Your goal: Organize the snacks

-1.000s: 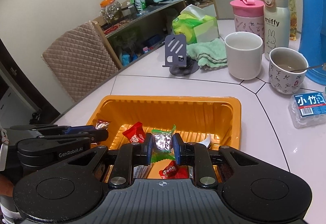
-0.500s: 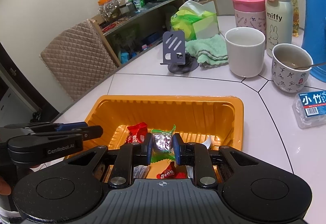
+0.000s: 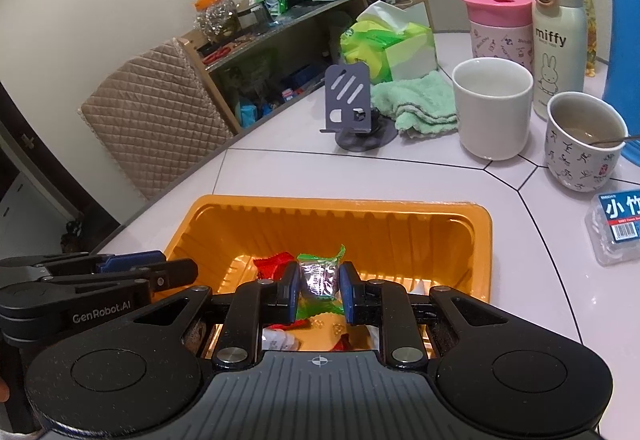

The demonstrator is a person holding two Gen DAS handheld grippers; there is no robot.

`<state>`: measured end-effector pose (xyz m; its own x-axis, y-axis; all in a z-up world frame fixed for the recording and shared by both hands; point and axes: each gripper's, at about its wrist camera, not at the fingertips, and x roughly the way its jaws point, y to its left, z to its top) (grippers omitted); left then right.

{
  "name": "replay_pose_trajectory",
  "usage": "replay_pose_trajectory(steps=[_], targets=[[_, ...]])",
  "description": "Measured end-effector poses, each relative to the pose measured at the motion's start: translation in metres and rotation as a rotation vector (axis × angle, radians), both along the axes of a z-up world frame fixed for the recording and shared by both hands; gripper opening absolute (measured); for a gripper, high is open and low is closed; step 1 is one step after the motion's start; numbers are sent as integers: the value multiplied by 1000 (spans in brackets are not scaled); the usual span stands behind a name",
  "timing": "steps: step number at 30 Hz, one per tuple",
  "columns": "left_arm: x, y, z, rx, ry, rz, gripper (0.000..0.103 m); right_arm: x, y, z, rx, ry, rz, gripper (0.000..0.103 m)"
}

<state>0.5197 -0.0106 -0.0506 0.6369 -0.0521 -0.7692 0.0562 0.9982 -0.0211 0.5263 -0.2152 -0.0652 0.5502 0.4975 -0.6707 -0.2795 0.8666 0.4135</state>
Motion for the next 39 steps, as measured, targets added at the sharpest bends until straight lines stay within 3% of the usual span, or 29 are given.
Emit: replay_pose_trajectory(steps=[8,10,12,18,21,29,39], targets=[[-6,2,6,-12,-1,24,36,5,6,4,10,-29,-5,25],[-9,4,7,-12,0,34,36,6,5,5,25,-33,0,35],[-13,5,9,-17,-1,43,36,4,3,8,31,-50,-13,56],[-33,6,22,-28,-14,68,41,-8,-6,19,27,-76,-12,66],[-48,3,29,-18,-21,80,43,-21,-13,24,5,-87,1,80],[-104,-3,49,-50,-25,132,51,-77,-38,35,-9,-79,5,85],[-197,-5,67,-84,-4,162,51,-172,-50,50,-24,-22,-4,85]])
